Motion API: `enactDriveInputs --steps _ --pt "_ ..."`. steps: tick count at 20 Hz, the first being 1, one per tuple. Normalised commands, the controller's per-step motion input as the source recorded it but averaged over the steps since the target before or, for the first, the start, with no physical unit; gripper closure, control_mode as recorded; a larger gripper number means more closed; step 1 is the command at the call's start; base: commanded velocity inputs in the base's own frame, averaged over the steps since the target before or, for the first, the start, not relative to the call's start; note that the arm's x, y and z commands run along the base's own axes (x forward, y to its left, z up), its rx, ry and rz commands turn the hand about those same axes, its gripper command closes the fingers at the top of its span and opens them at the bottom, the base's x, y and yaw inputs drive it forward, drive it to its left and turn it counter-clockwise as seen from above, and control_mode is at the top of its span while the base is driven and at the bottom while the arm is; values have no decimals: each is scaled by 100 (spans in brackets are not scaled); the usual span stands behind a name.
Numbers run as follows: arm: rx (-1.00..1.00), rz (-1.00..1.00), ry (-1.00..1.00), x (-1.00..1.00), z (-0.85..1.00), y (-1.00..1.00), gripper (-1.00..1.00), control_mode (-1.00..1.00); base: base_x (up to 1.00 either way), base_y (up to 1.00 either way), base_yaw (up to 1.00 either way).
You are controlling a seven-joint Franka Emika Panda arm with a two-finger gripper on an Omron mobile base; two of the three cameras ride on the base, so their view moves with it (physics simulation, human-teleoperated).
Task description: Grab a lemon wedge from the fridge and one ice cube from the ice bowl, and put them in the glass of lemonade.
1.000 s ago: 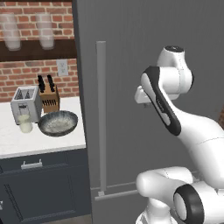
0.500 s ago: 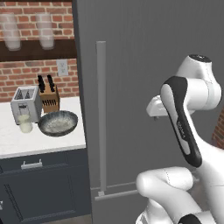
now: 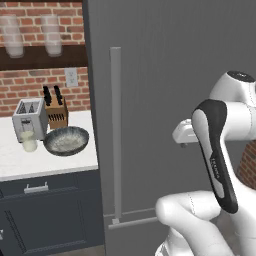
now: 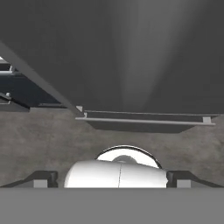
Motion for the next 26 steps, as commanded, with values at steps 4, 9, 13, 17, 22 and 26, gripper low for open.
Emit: enactDriveInputs --steps 4,9,13,17,22,26 --pt "0 0 0 -13 0 6 -100 -100 0 0 0" --pt "0 0 0 -25 0 9 -100 -100 0 0 0" --pt "0 0 0 0 0 0 -100 100 -28 8 0" --pt "0 0 0 0 0 0 -100 100 -60 13 -3" --pt "0 0 0 0 0 0 -100 100 -63 21 -6" --pt "0 0 0 0 0 0 -100 100 -58 37 -7"
